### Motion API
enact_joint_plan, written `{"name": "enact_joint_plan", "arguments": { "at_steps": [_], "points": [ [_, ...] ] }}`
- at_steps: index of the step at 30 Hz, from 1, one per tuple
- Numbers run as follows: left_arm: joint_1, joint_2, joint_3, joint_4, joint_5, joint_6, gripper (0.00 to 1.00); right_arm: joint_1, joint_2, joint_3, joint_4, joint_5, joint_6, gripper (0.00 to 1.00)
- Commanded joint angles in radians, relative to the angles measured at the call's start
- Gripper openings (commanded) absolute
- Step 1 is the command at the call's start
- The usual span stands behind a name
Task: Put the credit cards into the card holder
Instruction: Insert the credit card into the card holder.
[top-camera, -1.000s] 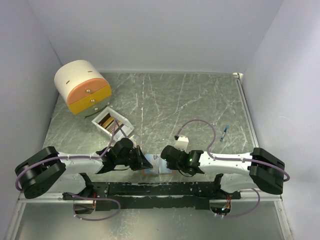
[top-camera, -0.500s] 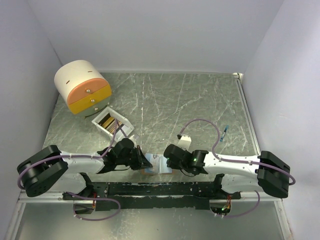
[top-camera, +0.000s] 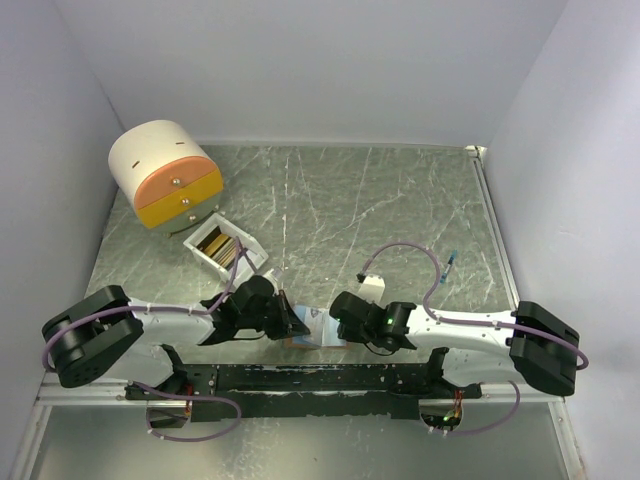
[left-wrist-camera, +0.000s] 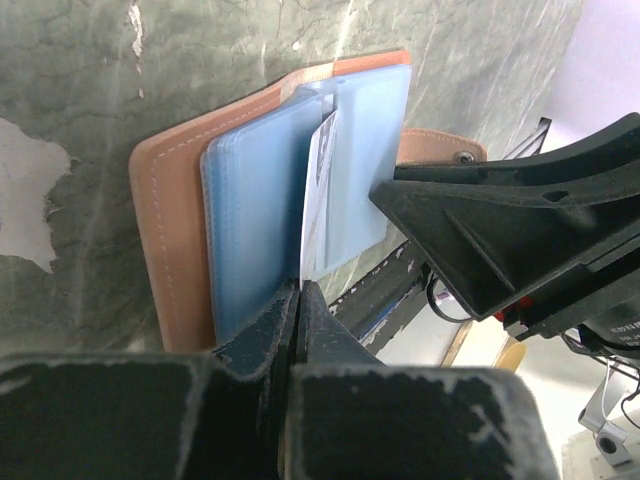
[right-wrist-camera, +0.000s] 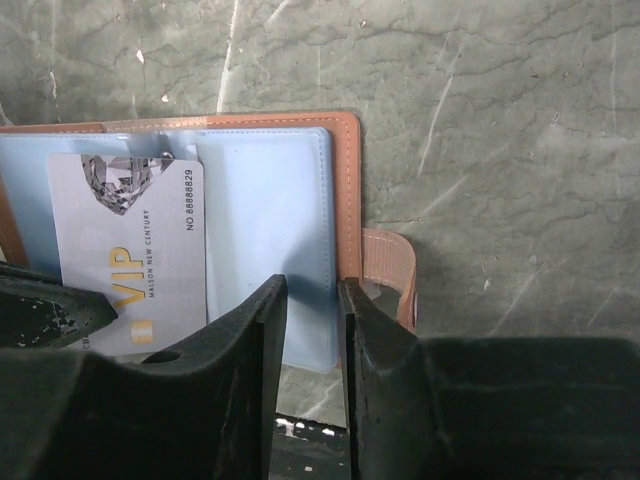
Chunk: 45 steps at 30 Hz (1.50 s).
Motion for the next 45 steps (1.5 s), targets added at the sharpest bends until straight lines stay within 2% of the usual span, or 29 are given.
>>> {"name": "enact_joint_plan", "arguments": {
  "at_steps": [1, 6, 17, 28, 30, 33, 37, 45],
  "points": [
    [-0.019, 0.015, 0.040, -0.059, -0.047, -0.009, 0.07, -0.005, 0.025, -0.029, 0.041, -0.028, 0.020, 0.27],
    [-0.032, 0.045, 0.050, -0.045, -0.045, -0.023, 0.07, -0.004, 0.028, -0.038, 0.069, -0.052, 0.023, 0.26],
    [-0.036, 0.017, 0.071, -0.164, -0.141, -0.023, 0.07, -0.004, 0.026, -0.037, 0.094, -0.078, 0.022, 0.25],
    [-0.059, 0.043, 0.064, -0.124, -0.125, -0.044, 0.07, -0.004, 0.024, -0.062, 0.145, -0.111, 0.042, 0.25],
    [-0.064, 0.038, 0.092, -0.171, -0.129, -0.025, 0.14, -0.005, 0.024, -0.060, 0.141, -0.107, 0.042, 0.25],
    [-0.073, 0.008, 0.123, -0.262, -0.172, 0.004, 0.30, -0.005, 0.021, -0.050, 0.126, -0.103, 0.039, 0.25],
    [-0.073, -0.027, 0.142, -0.326, -0.212, 0.029, 0.44, -0.004, 0.008, -0.044, 0.111, -0.093, 0.037, 0.25],
    [-0.074, -0.056, 0.157, -0.374, -0.258, 0.059, 0.45, -0.009, -0.022, -0.033, 0.095, -0.073, 0.015, 0.25]
  ]
}}
